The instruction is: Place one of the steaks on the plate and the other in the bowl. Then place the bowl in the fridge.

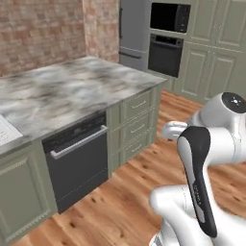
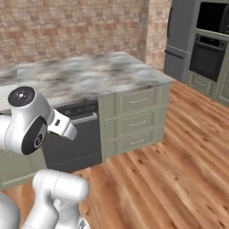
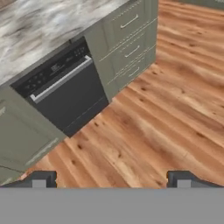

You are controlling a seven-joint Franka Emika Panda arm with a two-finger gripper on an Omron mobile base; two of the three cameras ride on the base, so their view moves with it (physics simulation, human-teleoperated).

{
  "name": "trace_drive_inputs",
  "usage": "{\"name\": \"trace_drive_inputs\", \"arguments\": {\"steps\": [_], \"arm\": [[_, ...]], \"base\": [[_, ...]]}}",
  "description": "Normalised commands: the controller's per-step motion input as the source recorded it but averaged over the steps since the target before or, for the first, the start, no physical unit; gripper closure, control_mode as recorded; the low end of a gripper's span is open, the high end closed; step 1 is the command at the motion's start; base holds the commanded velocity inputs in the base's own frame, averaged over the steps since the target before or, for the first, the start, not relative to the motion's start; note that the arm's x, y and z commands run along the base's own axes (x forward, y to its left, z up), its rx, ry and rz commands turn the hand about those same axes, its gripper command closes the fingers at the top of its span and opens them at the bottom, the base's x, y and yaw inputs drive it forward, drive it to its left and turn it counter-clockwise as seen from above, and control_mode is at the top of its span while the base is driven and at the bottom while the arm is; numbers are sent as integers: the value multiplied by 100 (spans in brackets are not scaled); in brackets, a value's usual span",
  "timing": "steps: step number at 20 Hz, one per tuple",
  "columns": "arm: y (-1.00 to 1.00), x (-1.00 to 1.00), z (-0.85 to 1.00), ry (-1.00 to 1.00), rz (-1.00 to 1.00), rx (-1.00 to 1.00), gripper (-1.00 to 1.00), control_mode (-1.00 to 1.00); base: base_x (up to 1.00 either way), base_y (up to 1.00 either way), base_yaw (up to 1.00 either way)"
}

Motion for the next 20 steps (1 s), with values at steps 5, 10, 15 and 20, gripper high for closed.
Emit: {"name": "trace_drive_inputs", "arguments": {"steps": [5,10,15,20], "arm": [[0,0,0,0,0,0,-100,100],[0,0,0,0,0,0,-100,100],[0,0,0,0,0,0,-100,100],[0,0,0,0,0,0,-100,100]], "base": [[100,-99,23],[73,-100,2],[49,-100,-48],[66,-84,-53]]}}
